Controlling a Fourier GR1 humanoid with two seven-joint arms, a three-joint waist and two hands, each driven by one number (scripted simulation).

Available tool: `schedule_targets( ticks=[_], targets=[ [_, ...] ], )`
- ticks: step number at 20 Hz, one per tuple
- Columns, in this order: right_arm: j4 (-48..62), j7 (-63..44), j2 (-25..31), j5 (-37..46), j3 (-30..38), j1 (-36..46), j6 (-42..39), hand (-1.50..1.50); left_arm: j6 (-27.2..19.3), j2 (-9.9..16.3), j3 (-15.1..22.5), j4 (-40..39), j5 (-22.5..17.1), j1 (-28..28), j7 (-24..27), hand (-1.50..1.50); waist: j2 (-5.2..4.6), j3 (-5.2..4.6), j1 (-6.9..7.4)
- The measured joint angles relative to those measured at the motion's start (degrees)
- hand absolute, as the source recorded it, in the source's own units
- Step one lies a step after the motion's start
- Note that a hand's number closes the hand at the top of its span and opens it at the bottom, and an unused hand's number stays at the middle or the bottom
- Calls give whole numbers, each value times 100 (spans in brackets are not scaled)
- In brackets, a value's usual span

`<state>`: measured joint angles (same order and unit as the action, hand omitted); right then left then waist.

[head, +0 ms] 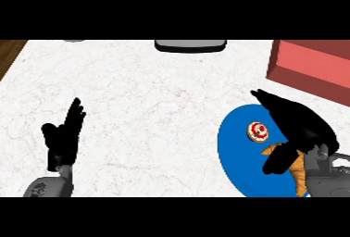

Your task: Pick the cupcake from the plate and place it in the cardboard box

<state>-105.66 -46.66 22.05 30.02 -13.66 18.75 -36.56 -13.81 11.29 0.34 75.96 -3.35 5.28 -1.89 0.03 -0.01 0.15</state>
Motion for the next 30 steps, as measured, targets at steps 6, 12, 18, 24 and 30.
schedule_targets(
  ticks=[6, 12, 18, 24, 30],
  targets=[
    [459, 417, -42, 453, 91, 14, -85, -150, 90, -57, -135, -229, 82, 82, 168, 0, 0, 4, -2],
    [847, 697, -321, 962, 47, 37, -28, -150, 215, -57, -262, -229, 123, 102, 113, 0, -2, 3, 0],
    [1084, 956, -478, 1248, 185, 55, -118, -150, 199, -201, -293, -170, 241, -3, 213, 0, 3, 7, -2],
    [1425, 1338, -567, 1572, 323, 30, 12, -150, 182, -300, -266, -5, 368, -49, 42, 0, 0, 3, -1],
    [1624, 1629, -749, 1861, 333, -37, 167, 150, 297, -285, -395, -25, 361, -22, 61, 0, -1, 2, -3]
  ],
)
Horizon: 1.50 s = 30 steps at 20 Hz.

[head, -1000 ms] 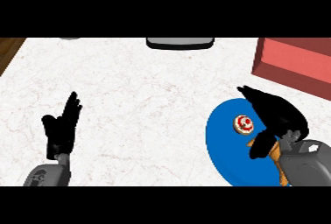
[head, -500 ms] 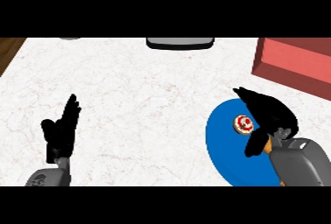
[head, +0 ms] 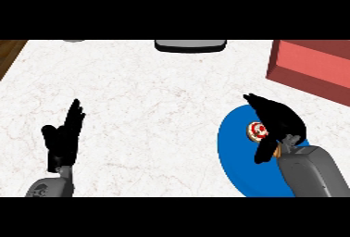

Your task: Pick the cupcake from the plate and place it in the cardboard box

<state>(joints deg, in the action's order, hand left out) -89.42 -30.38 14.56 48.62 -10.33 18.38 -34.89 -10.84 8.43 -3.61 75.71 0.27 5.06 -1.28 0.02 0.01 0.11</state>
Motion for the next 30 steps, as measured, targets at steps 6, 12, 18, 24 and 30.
schedule_targets(
  ticks=[6, 12, 18, 24, 30],
  targets=[
    [541, 877, 47, 296, -70, 132, 624, 150, 50, 4, -69, -122, 16, 118, 5, 0, -7, 0, 10],
    [493, 1197, 24, 575, -27, 204, 867, 150, 40, -47, -76, -97, 84, 86, 12, 0, -3, 0, 2],
    [58, 1805, 430, 559, 169, -568, 950, 150, 90, -29, -137, 11, 63, -21, -57, 0, 5, -3, -28],
    [-669, 2358, 825, 545, 421, -1310, 1023, 150, 106, -4, -157, 148, 101, -33, -151, 0, 6, -1, -32],
    [-1869, 2428, 1042, 209, 900, -1511, 728, 150, 118, -37, -154, 145, 126, -78, -92, 0, 12, -3, -52]
  ],
)
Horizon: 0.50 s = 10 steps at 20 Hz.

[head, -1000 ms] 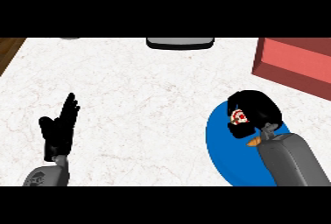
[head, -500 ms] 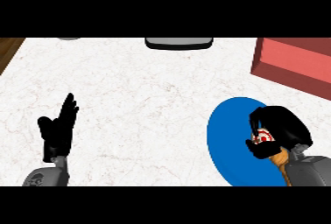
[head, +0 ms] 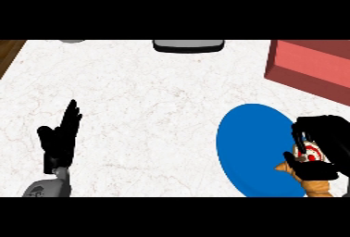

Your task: Pick the cupcake from the plate and place it in the cardboard box

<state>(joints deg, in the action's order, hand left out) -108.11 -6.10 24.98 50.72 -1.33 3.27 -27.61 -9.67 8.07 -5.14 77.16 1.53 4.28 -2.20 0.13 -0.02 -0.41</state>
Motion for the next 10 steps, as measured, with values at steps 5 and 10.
schedule_targets(
  ticks=[5, 10],
  targets=[
    [-1124, -356, -16, -701, 771, 91, -490, 150, -63, -55, 50, 97, 59, -95, -62, 0, 14, -1, -26],
    [-1627, -1030, 75, -1523, 1658, 774, -1130, 150, -70, -69, 67, 168, 76, -50, -149, 0, 7, -2, 5]
  ],
)
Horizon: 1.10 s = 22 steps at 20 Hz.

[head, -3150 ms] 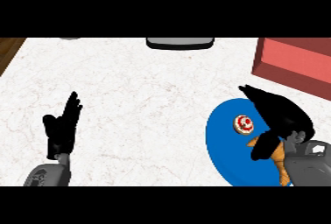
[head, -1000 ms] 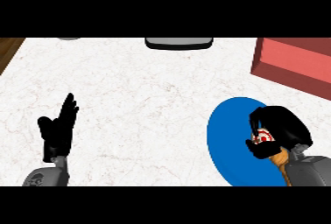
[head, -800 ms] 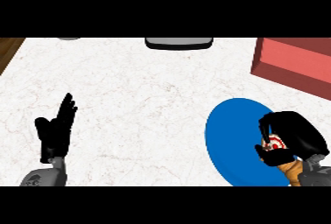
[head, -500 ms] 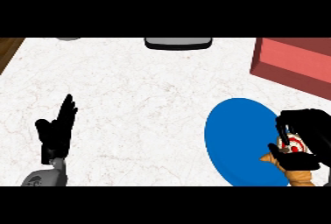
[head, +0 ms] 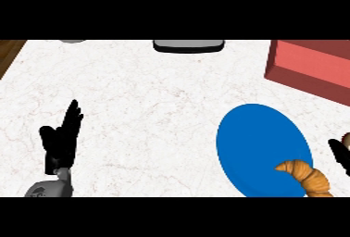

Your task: Pick the cupcake from the plate and place it in the cardboard box

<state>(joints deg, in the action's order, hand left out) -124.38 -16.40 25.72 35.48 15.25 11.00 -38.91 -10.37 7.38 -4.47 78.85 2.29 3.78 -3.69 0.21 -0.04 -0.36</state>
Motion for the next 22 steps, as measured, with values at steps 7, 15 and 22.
schedule_targets(
  ticks=[7, 15, 22],
  targets=[
    [937, 28, 739, -258, 823, 1005, -99, 150, 64, -21, -31, -201, -21, 166, 66, 0, -21, 1, 55],
    [3126, 1120, 1325, 71, 1056, 1818, 862, 150, 78, -47, -30, -287, 10, 167, 191, 0, -37, 5, 111],
    [5385, 2131, 1467, 440, 825, 2593, 1844, 150, 122, -10, -23, -157, 6, 207, 13, 0, -56, 7, 165]
  ],
)
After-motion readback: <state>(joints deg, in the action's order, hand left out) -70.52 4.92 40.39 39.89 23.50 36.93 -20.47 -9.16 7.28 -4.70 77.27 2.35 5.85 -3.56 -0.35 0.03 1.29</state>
